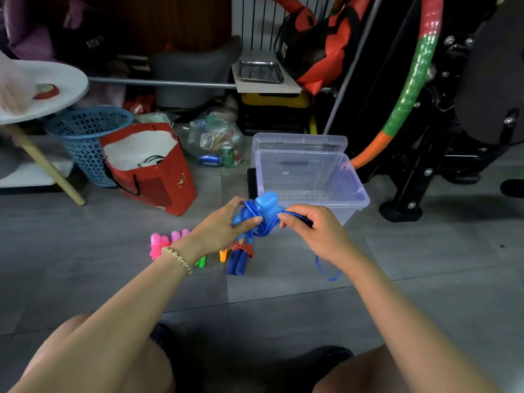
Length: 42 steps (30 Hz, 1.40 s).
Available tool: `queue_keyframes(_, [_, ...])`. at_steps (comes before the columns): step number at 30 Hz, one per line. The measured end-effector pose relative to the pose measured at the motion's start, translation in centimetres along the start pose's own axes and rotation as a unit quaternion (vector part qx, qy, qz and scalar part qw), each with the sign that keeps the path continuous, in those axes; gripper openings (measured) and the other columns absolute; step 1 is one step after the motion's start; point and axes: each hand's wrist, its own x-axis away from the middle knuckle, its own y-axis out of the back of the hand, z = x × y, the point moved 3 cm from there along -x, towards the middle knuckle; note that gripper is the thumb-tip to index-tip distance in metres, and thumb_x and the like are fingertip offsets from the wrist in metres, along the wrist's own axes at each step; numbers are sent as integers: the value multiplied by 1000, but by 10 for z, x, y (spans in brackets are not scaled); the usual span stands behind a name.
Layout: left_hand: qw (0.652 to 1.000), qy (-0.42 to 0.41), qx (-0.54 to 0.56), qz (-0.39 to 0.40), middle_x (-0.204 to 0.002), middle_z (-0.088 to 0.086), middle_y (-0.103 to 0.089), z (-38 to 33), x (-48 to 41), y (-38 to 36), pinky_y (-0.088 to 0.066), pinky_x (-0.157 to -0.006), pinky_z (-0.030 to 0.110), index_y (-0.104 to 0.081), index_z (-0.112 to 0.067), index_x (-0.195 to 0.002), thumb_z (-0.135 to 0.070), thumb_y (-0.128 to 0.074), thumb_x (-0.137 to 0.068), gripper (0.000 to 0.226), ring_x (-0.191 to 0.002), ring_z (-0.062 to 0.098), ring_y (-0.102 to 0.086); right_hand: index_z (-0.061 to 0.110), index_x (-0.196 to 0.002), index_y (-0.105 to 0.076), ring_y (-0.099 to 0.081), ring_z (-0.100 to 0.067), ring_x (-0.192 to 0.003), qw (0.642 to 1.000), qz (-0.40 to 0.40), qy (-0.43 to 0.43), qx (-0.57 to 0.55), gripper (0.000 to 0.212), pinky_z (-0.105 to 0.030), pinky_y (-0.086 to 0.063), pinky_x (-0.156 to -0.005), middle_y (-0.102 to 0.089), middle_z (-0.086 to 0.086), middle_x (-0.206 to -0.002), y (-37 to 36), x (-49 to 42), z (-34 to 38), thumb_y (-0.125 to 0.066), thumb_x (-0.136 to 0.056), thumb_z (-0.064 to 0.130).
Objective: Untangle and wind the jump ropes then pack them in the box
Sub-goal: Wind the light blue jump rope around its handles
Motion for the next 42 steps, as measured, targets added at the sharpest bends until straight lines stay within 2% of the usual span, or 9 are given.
queue_keyframes(4, [995,-6,-30,99,-74,-10,-61,-9,7,-6,-40,-48,14,-42,-34,-117,-44,-59,-88,35,-43,-2,-53,14,-76,-71,-48,-4,-56,1000,-7,10,9,19,-15,-33,-55,-58,16,-58,-1,-2,-12,-62,-90,24])
queue_keyframes(11, [972,-19,-201,119,-92,-11,-65,-9,9,-22,-44,-65,24,-51,-39,-114,-66,-62,-73,50,-83,12,-61,20,-69,-73,-44,-7,-53,999,29,27,16,11,-21,-33,-54,-55,5,-55,-15,-6,-14,-77,-76,27])
queue_keyframes(15, [965,-30,-212,149,-86,-11,-69,-7,14,-26,-51,-74,28,-48,-48,-90,-85,-46,-61,47,-78,11,-67,19,-64,-67,-35,-5,-49,996,62,-19,-57,17,-18,-31,-51,-49,-1,-53,-18,-7,-15,-83,-68,22])
queue_keyframes(23, [965,-60,-52,251,-69,-3,-65,-23,36,-30,-41,-52,10,-55,-38,-94,-43,-60,-89,8,-51,1,-54,17,-68,-55,-50,-1,-58,941,180,-137,-252,25,-14,-41,-60,-54,10,-60,-34,4,-23,-64,-87,30])
queue_keyframes(27, [975,-24,69,212,-55,-4,-57,-18,31,-12,-40,-44,21,-57,-18,-113,-35,-58,-92,27,-38,7,-47,17,-94,-66,-64,-10,-87,910,152,-163,-349,50,-22,-51,-78,-70,2,-92,-27,1,-16,-37,-90,58])
queue_keyframes(31, [966,-27,145,210,-53,8,-53,-21,30,-7,-39,-41,20,-55,-8,-91,-46,-46,-93,39,-36,14,-42,19,-113,-65,-58,-37,-106,882,159,-172,-410,73,-42,-47,-96,-65,-9,-112,-32,0,-12,-44,-75,78])
queue_keyframes(35, [956,36,232,173,-51,3,-51,-18,25,-15,-33,-38,20,-56,-9,-88,-57,-45,-84,49,-36,14,-39,19,-113,-63,-36,-19,-68,864,154,-185,-442,87,-27,-30,-57,-52,-5,-88,-40,-2,-16,-39,-66,88])
queue_keyframes(39, [951,92,290,48,-51,3,-49,-5,10,-11,-33,-37,20,-53,-16,-107,-46,-46,-93,34,-36,16,-37,20,-113,-62,-33,-11,-60,878,154,-182,-414,80,-25,-27,-56,-52,5,-76,-42,1,-19,-12,-80,73])
queue_keyframes(42, [949,103,296,-36,-51,2,-52,5,1,-2,-33,-37,19,-54,-22,-104,-45,-46,-95,26,-34,15,-39,32,-111,-63,-35,-8,-56,916,148,-165,-334,55,-22,-29,-54,-49,-4,-82,-46,5,-16,-26,-88,67])
